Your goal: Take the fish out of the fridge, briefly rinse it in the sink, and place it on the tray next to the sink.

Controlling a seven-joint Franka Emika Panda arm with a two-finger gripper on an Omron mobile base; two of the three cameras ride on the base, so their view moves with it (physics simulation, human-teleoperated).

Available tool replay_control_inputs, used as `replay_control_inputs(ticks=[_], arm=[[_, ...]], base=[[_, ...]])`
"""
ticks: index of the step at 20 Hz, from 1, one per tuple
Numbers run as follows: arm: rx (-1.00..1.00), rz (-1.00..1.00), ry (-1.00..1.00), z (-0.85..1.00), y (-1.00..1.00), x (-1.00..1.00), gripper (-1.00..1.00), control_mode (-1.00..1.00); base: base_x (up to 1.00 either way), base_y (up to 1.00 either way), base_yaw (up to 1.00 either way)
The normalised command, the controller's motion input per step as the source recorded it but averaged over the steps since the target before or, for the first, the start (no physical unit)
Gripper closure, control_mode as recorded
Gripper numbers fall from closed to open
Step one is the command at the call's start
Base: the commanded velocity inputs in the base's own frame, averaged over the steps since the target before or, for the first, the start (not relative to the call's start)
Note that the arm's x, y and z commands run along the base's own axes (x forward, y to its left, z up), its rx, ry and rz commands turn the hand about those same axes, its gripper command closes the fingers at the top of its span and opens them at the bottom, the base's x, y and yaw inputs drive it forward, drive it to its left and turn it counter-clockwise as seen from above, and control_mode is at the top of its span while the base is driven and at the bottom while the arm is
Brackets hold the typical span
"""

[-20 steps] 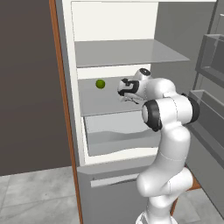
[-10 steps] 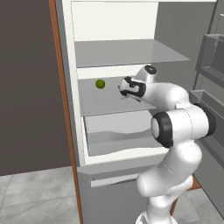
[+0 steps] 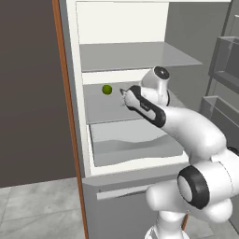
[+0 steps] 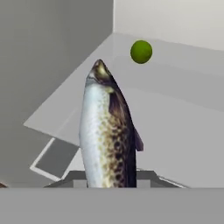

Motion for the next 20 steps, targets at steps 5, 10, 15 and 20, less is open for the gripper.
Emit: replay_control_inputs(ticks=[5,10,15,20], arm=[[0.14,-0.04,0.14,0.92,0.48,-1.0,1.0,-1.0],[0.02,-0.03,0.11,0.8,0.35,-1.0,1.0,-1.0],[-0.24,-0.03,-0.08,0.67,0.23,-1.0,1.0,-1.0],[-0.28,-0.04,-0.09,0.5,0.13,-0.98,1.0,-1.0]], base=[[0.0,0.0,0.0],[0.0,0.0,0.0],[0.0,0.0,0.0],[0.0,0.0,0.0]])
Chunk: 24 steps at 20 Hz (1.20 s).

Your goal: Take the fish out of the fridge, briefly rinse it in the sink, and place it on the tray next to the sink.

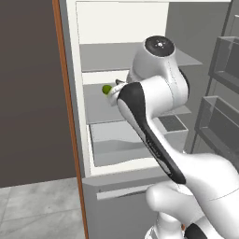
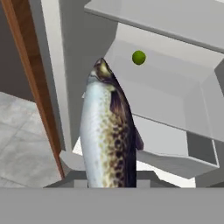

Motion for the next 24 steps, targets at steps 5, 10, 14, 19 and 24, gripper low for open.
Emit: replay_control_inputs(ticks=[5,10,14,19,24], arm=[[-0.09,0.0,-0.02,0.01,0.0,-0.11,1.0,-1.0],[0.12,0.07,0.05,-0.09,0.0,-0.26,1.0,-1.0],[0.0,0.0,0.0,0.0,0.0,0.0,1.0,1.0],[0.0,0.0,0.0,0.0,0.0,0.0,1.0,1.0],[0.0,0.0,0.0,0.0,0.0,0.0,1.0,1.0]], base=[[0.0,0.0,0.0],[0.0,0.0,0.0],[-0.56,0.17,0.62],[0.0,0.23,0.91],[0.0,0.15,0.94]])
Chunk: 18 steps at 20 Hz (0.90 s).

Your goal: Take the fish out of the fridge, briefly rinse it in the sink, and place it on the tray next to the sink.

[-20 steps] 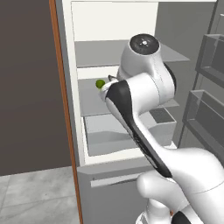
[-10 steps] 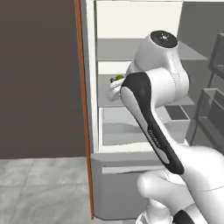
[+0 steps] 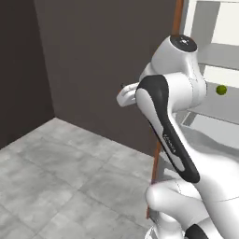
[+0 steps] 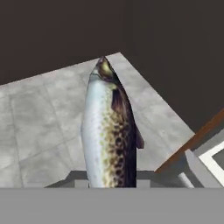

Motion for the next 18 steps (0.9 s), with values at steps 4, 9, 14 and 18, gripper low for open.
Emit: replay_control_inputs(ticks=[4,9,14,18], arm=[[0.0,0.0,0.0,0.0,0.0,0.0,1.0,1.0],[0.0,0.0,0.0,0.0,0.0,0.0,1.0,1.0],[0.0,0.0,0.0,0.0,0.0,0.0,1.0,1.0],[0.0,0.0,0.0,0.0,0.0,0.0,1.0,1.0]], base=[[0.0,0.07,0.96],[0.03,0.02,0.95],[0.38,0.0,0.86],[0.68,-0.07,0.81]])
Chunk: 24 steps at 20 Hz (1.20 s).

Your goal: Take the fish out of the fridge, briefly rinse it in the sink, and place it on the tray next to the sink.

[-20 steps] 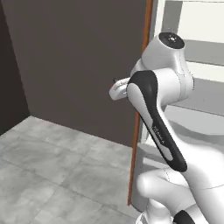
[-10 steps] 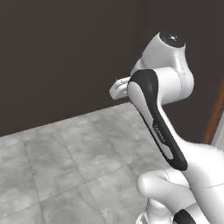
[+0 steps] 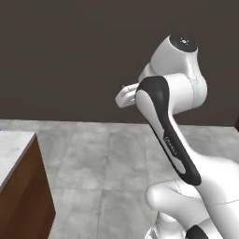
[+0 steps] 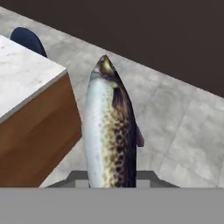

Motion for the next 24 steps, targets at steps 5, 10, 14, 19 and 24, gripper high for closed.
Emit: replay_control_inputs(ticks=[5,10,14,19,24], arm=[[0.0,0.0,0.0,0.0,0.0,0.0,1.0,1.0],[0.0,0.0,0.0,0.0,0.0,0.0,1.0,1.0],[0.0,0.0,0.0,0.0,0.0,0.0,1.0,1.0],[0.0,0.0,0.0,0.0,0.0,0.0,1.0,1.0],[0.0,0.0,0.0,0.0,0.0,0.0,1.0,1.0]], base=[[0.93,-0.12,0.75],[0.92,-0.09,0.76],[0.83,-0.05,0.78],[0.09,0.03,0.93],[0.01,0.01,0.96]])
